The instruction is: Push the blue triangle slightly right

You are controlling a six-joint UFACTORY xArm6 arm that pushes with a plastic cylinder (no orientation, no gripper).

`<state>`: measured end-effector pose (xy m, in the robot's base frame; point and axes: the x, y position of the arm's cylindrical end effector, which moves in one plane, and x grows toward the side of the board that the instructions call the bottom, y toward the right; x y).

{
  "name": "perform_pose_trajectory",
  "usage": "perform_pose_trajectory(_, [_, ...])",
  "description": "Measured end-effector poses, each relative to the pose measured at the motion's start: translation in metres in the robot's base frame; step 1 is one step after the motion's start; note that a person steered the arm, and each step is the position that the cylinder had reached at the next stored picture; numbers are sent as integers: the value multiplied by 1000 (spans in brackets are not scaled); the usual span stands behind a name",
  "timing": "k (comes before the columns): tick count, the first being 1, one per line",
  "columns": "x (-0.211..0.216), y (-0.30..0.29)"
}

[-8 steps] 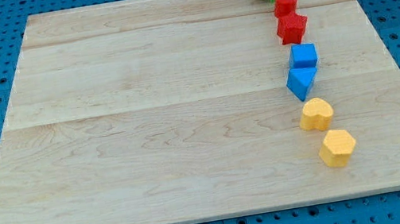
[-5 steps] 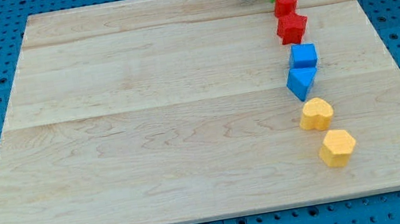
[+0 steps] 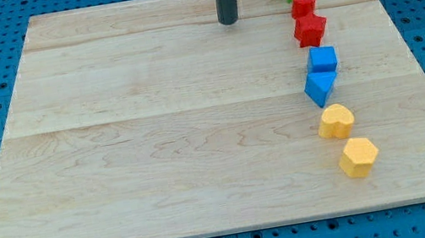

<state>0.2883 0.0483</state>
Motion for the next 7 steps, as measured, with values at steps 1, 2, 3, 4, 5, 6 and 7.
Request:
perform_pose_trajectory(1, [28,2])
perform_pose_trajectory(2, [67,15])
perform_pose_trajectory(3, [107,45])
perform_pose_trajectory(4, [136,69])
perform_pose_trajectory(5, [145,73])
perform_pose_trajectory(6, [152,84])
perform_pose_trajectory(7, [152,84])
